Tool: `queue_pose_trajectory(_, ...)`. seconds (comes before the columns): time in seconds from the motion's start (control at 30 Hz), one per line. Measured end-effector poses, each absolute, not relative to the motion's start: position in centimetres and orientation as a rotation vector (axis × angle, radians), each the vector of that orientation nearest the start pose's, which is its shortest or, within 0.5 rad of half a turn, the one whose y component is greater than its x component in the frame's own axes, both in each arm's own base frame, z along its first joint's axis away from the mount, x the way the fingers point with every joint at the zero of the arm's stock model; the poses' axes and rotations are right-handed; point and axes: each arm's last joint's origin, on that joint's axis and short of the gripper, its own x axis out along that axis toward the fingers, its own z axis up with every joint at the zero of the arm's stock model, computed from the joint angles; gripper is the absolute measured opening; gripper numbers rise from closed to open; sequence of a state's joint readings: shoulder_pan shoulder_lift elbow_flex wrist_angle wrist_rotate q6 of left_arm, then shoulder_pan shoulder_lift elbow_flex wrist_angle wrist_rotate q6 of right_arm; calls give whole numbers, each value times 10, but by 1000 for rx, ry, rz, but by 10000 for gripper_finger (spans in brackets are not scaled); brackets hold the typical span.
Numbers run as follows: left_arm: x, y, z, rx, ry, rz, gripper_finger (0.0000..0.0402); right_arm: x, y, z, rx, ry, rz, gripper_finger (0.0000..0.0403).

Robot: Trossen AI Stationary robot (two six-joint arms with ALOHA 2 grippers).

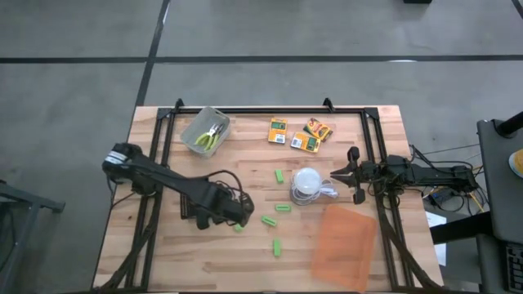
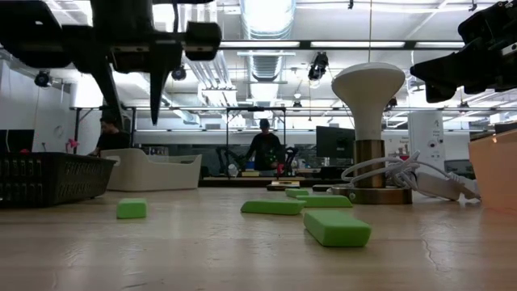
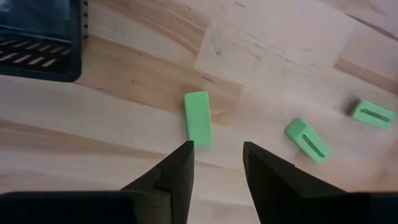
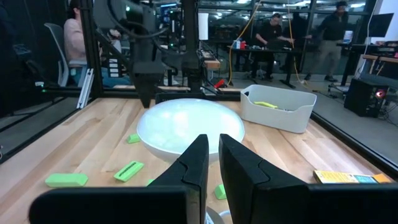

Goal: Pick & Place School Supplies
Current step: Put the green eraser into the black bin

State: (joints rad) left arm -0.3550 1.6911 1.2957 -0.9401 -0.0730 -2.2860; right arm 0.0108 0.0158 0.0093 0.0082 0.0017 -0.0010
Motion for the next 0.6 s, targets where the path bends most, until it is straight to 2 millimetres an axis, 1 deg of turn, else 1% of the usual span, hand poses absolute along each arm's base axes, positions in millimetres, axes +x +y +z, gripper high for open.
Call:
queue_pose_trajectory(0.23, 314, -115, 217, -1619, 883, 1258, 142, 98, 1, 166, -1, -2, 9, 36)
queue_pose_trajectory(0.6, 319, -118, 194, -1572, 942, 1310, 142, 98, 1, 166, -1, -2, 9, 36)
